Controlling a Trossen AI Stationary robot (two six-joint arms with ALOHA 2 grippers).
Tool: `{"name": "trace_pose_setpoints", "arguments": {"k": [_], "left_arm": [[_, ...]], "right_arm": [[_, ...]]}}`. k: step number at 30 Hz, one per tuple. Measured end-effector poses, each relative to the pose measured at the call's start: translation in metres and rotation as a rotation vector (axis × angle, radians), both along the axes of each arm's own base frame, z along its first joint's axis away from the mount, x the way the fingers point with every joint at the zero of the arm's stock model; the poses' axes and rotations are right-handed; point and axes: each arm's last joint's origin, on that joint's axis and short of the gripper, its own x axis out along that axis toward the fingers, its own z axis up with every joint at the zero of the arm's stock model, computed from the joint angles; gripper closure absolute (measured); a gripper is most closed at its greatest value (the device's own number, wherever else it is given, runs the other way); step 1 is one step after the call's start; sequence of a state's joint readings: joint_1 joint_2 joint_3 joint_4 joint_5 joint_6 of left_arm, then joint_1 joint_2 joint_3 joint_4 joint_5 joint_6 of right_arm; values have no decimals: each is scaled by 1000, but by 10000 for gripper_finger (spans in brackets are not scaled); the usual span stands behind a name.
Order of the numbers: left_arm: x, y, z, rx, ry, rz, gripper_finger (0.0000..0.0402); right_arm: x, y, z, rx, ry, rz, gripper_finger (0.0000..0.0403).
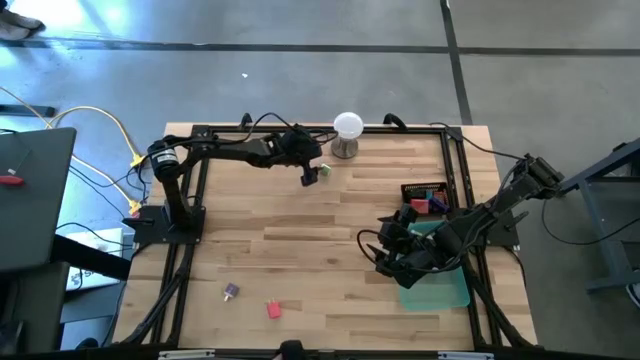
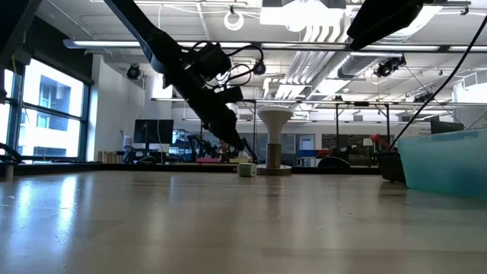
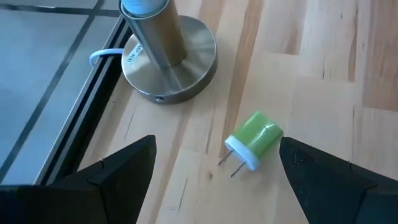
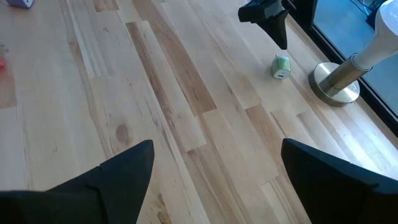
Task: Pick & Place Office items
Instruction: Put the green charger adapter into the green bin
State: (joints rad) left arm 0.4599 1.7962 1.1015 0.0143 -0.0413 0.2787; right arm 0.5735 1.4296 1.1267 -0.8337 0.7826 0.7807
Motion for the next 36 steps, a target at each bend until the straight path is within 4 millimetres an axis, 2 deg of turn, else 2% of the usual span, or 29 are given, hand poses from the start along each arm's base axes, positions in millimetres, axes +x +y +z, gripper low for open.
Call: {"name": "trace_pose_setpoints", "arguments": {"k": [8,12,19,28,36], "left_arm": [[1,0,1,-46,-39,43,70],[1,-2,0,0,-1,-85,70],[5,-7,-3,-52,-46,-295,70],[15,-2,-30,-60,-34,-297,70],[17,1,-32,-31,-48,-278,70]], "right_arm": [[0,0,0,0,0,0,62],[0,0,0,0,0,0,62],[0,0,0,0,0,0,62],[1,0,0,1,-6,-2,62],[1,0,0,2,-7,-2,62]]}}
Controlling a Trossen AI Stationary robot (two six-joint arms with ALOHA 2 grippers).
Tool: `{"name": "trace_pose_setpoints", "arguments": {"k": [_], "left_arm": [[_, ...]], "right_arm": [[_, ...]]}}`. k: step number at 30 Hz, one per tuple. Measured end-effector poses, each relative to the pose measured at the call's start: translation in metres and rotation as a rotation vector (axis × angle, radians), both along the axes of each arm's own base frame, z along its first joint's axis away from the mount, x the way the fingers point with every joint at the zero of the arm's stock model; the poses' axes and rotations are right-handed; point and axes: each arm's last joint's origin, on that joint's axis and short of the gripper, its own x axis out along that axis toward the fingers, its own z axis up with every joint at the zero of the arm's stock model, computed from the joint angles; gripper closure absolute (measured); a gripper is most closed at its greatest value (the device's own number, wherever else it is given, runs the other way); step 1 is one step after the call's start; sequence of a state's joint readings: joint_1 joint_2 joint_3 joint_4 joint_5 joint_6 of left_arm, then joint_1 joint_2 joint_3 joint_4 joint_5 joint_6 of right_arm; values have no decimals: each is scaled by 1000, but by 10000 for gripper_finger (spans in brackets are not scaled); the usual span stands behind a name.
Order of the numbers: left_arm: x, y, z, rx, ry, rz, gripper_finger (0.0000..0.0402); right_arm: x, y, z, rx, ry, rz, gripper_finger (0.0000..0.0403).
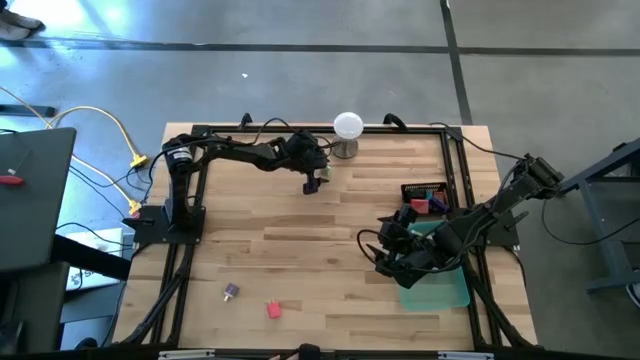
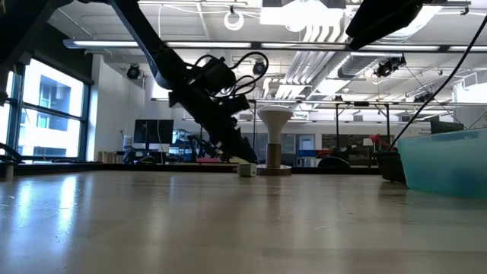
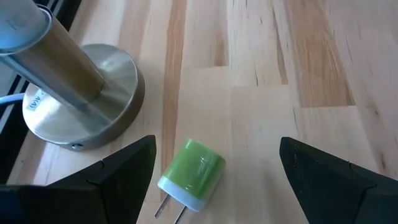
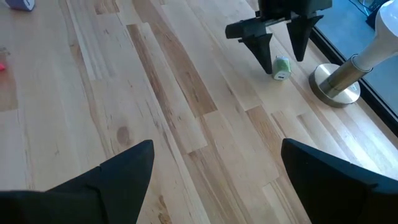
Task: Pick & Place Office items
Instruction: Put the green charger adapter into the green bin
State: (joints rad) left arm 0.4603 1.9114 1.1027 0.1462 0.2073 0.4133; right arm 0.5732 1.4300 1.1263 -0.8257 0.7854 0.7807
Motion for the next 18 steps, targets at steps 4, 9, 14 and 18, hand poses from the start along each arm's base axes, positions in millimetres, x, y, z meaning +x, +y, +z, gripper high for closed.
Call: {"name": "trace_pose_setpoints", "arguments": {"k": [4,9,14,18], "left_arm": [[0,0,0,-7,1,5,70],[-1,2,0,-53,-8,46,70],[-3,5,-1,-78,-9,74,70],[-3,6,-1,-79,-10,79,70]], "right_arm": [[0,0,0,0,0,0,62],[0,0,0,0,0,0,62],[0,0,0,0,0,0,62],[0,0,0,0,0,0,62]]}}
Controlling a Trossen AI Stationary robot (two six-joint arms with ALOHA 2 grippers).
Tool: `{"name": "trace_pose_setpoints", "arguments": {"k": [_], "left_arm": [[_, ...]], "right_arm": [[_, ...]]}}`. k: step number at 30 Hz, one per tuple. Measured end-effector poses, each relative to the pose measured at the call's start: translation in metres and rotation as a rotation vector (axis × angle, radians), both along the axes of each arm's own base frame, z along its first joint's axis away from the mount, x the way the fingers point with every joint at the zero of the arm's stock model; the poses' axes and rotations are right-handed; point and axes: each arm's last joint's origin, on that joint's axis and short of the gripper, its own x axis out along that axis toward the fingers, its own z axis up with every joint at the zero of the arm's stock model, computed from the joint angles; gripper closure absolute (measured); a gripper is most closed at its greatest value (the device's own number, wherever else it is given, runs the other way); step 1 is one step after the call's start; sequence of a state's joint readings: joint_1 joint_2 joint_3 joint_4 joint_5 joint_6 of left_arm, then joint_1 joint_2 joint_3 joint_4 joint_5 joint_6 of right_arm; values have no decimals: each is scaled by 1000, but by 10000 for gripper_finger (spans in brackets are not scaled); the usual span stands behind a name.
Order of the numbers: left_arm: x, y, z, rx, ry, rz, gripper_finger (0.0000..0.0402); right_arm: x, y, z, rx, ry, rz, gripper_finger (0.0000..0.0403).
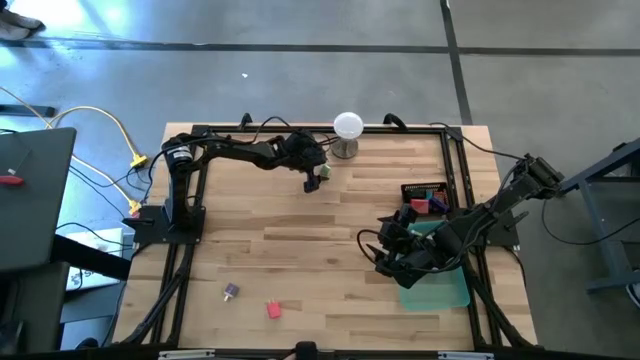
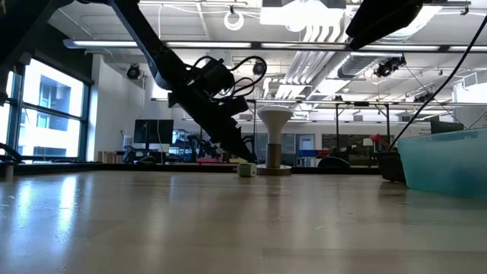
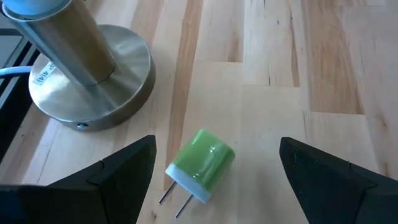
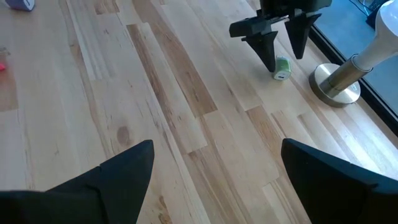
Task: Pick & Place Office items
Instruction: Put the green charger adapter into the green bin
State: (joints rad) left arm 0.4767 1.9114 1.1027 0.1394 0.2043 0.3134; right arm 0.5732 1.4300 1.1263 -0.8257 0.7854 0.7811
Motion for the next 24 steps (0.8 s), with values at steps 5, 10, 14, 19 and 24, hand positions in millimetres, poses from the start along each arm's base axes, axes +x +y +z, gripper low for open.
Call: {"name": "trace_pose_setpoints", "arguments": {"k": [5,10,14,19,24], "left_arm": [[1,0,-6,-10,15,-2,70],[2,1,-13,-13,25,-1,70],[2,1,-11,-23,9,11,70],[3,1,-16,-33,16,13,70],[5,-2,-18,-34,29,10,70]], "right_arm": [[0,0,0,0,0,0,62],[0,0,0,1,-1,0,62],[0,0,0,1,-2,0,62],[0,0,0,1,-2,0,62],[0,0,0,2,-2,0,62]]}}
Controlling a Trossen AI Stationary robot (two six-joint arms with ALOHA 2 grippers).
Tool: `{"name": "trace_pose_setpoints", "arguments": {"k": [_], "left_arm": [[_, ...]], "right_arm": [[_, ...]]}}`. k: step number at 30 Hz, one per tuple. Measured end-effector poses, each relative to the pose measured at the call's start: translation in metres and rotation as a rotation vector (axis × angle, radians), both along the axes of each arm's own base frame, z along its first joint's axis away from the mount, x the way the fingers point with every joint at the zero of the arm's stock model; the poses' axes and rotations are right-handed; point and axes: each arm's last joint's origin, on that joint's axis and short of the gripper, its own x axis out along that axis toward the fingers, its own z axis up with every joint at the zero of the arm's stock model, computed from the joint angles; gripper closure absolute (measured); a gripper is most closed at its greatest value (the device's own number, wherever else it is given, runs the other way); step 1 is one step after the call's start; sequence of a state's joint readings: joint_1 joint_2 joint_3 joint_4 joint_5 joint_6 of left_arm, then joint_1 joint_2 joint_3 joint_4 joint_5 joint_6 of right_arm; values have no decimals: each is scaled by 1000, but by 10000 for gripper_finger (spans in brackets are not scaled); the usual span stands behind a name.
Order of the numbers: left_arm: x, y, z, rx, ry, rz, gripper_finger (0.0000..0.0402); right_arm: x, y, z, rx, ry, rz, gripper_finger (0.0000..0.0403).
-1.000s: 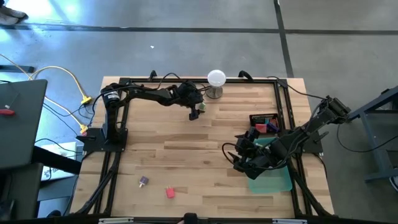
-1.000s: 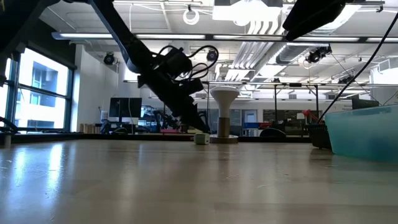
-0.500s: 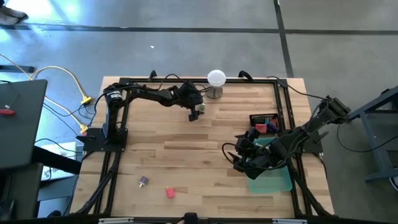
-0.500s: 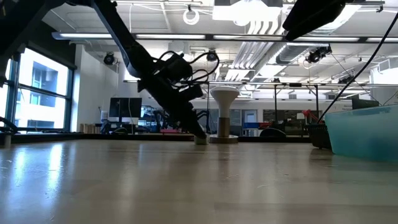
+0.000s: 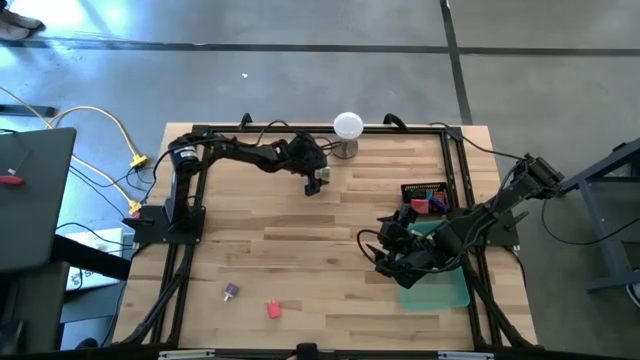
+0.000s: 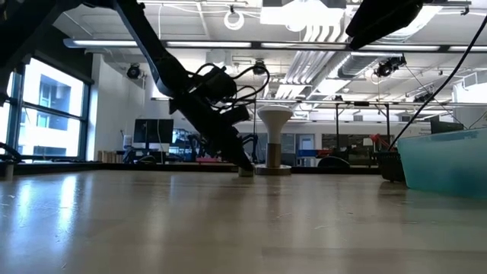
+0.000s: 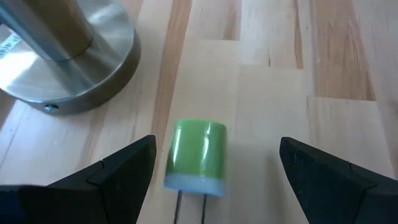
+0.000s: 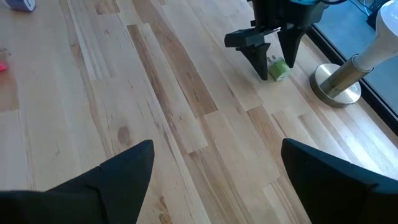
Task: Pick & Place Office items
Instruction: Put the green charger adapter into the green bin
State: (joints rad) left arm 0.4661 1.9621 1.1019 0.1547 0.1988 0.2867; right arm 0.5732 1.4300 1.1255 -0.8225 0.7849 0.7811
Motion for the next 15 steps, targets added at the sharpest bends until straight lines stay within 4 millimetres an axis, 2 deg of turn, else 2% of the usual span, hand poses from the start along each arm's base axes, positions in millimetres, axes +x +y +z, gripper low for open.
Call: {"name": "trace_pose_setpoints", "arguments": {"k": [6,15], "left_arm": [[1,-1,0,7,6,6,78],[0,-1,-2,-11,19,44,125]], "right_arm": [[0,0,0,1,0,0,62],[0,0,0,1,0,1,62]]}}
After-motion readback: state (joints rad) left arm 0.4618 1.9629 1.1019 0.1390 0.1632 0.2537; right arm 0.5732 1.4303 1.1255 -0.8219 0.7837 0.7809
